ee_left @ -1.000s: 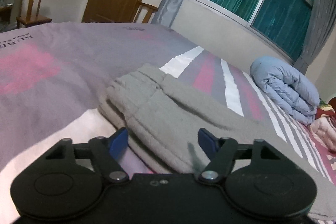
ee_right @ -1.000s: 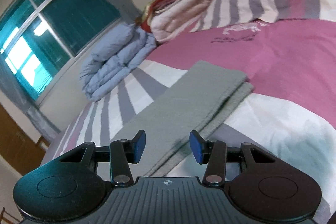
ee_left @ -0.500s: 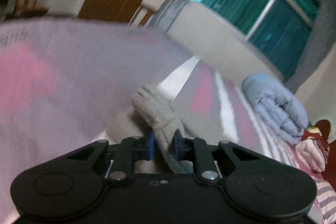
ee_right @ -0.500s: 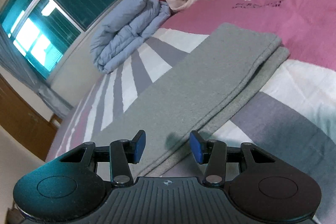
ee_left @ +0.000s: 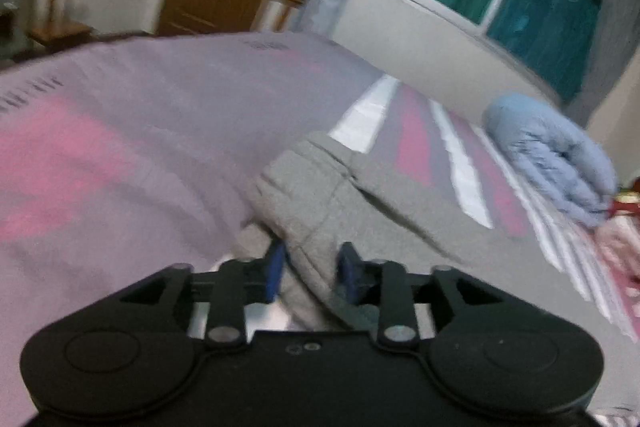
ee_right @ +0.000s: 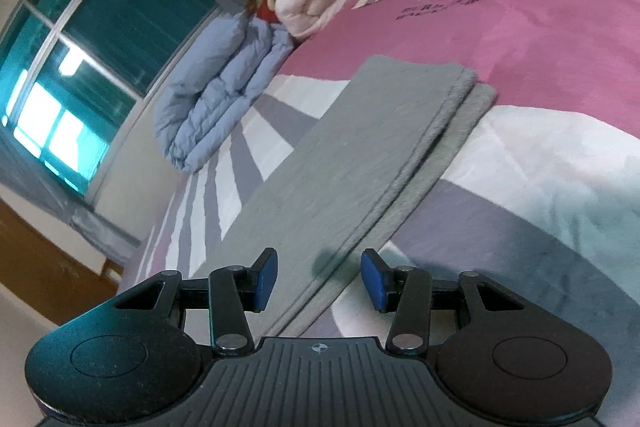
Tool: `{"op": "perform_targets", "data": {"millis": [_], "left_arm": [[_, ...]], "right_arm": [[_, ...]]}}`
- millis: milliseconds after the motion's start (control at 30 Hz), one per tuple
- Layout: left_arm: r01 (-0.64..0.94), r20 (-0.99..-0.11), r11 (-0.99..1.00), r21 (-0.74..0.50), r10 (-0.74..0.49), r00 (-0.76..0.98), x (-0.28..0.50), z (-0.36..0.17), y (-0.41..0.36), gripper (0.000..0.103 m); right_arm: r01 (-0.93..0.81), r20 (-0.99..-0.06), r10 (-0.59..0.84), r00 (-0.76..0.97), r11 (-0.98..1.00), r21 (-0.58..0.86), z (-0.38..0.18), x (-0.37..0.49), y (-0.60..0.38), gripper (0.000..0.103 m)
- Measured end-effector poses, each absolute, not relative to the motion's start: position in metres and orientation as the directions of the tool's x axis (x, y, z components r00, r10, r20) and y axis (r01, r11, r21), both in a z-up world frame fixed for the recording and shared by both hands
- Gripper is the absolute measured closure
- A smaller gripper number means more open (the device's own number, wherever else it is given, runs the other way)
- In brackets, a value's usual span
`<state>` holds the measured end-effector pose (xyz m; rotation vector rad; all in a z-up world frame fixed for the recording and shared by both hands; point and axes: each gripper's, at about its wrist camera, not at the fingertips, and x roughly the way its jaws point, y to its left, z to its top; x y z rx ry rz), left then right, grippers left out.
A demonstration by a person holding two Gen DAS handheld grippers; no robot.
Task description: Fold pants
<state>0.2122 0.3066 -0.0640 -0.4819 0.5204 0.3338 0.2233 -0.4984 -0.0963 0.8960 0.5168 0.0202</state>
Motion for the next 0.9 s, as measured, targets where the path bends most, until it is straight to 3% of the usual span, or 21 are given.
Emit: {"op": "perform_targets", "data": {"millis": [67, 133, 233, 333, 533, 733, 900], "left_arm": [[-0.432, -0.519, 0.84, -0.328, 0.221, 0.825, 0.202, -0.054, 0.292, 0.056], [-0.417, -0.504, 0.856, -0.305, 0.226, 0.834, 0.2, -0.046, 0.272, 0.04], [-0.374, -0.524, 0.898, -0.23, 0.209, 0.825, 0.213, -0.048, 0.239, 0.036], [-0.403, -0.605, 0.9, -0.167, 0.229, 0.762, 0.231, -0.071, 0.222, 0.029], [-0.428, -0.576, 0.878, -0.215, 0.24, 0.781, 0.227, -0.091, 0.22, 0.024], [-0.426, -0.566, 0.879, -0.215, 0.243, 0.788, 0.217, -0.096, 0.219, 0.024], [-0.425, -0.564, 0.879, -0.214, 0.244, 0.789, 0.216, -0.097, 0.218, 0.024]], "right_arm": [[0.205, -0.405, 0.206, 0.891, 0.612, 0.764, -0.096, 0.219, -0.504, 0.055], [0.216, -0.383, 0.179, 0.906, 0.582, 0.784, -0.097, 0.215, -0.513, 0.04], [0.241, -0.351, 0.105, 0.93, 0.546, 0.802, -0.097, 0.212, -0.53, 0.04], [0.281, -0.362, 0.068, 0.93, 0.507, 0.815, -0.102, 0.22, -0.548, 0.04], [0.293, -0.377, 0.073, 0.923, 0.5, 0.815, -0.104, 0.247, -0.569, 0.043], [0.31, -0.371, 0.04, 0.928, 0.471, 0.826, -0.098, 0.234, -0.566, 0.056], [0.286, -0.354, 0.063, 0.933, 0.47, 0.835, -0.098, 0.232, -0.568, 0.057]]}}
